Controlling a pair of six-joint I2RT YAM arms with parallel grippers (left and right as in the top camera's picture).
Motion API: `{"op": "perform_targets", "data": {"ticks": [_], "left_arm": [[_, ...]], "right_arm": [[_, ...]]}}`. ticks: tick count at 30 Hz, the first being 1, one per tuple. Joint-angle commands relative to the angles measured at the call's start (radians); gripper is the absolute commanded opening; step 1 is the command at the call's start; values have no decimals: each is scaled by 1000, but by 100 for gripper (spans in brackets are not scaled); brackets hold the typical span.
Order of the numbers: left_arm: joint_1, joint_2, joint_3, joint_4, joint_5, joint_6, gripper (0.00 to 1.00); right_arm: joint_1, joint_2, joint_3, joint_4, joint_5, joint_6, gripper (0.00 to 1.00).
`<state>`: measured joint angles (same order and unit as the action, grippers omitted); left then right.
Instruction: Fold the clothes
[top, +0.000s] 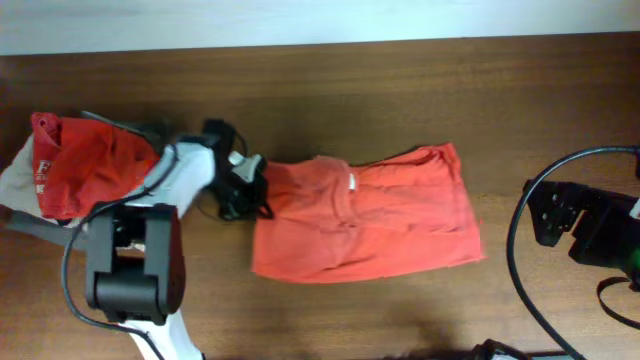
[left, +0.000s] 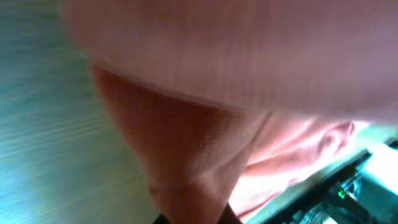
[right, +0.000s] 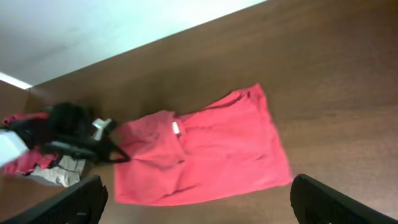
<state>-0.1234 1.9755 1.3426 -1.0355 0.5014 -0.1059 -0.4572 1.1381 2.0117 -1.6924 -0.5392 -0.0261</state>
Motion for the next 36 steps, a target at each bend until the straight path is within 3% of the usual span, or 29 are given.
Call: {"op": "perform_targets", "data": {"ticks": [1, 6, 10, 26, 36], "left_arm": [[18, -90, 144, -84, -216, 32, 1], [-23, -105, 351, -268, -402, 53, 1], [-96, -105, 467, -336, -467, 50, 1], [-586, -4, 493, -246, -634, -267, 1], [-766, 155, 493, -156, -637, -276, 1]], "right_arm": [[8, 3, 0, -6, 5, 1, 99], [8, 3, 0, -6, 5, 1, 99], [8, 3, 0, -6, 5, 1, 99], [8, 3, 0, -6, 4, 2, 99], [8, 3, 0, -6, 1, 8, 99]]}}
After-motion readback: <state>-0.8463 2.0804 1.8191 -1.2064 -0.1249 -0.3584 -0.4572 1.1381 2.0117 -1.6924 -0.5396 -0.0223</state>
